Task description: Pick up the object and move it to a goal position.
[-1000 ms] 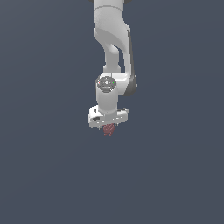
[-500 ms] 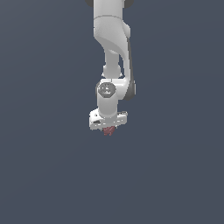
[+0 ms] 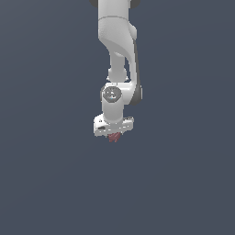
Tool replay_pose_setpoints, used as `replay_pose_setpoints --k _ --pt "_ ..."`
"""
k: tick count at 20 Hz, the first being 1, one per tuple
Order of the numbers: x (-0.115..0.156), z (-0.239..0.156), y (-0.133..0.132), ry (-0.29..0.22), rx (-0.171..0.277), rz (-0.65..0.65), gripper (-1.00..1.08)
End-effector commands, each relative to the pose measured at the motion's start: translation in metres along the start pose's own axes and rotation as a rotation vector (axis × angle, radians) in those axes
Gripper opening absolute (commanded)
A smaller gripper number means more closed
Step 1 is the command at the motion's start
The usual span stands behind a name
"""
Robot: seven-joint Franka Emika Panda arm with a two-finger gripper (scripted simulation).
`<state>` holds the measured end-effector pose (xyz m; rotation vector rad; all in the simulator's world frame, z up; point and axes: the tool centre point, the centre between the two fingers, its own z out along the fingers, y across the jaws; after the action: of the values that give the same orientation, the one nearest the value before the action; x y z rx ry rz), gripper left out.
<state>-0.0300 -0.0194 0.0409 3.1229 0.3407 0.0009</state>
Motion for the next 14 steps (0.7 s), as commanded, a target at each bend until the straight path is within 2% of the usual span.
replay_pose_setpoints --k 1,7,14 --pt "0.0 -0.001 0.0 0.0 0.0 0.0 -1.0" --pt "0.002 -0.019 -0.004 0.0 0.0 0.0 -1.0" --pt "0.009 -0.068 -0.014 0.0 0.0 0.0 -1.0"
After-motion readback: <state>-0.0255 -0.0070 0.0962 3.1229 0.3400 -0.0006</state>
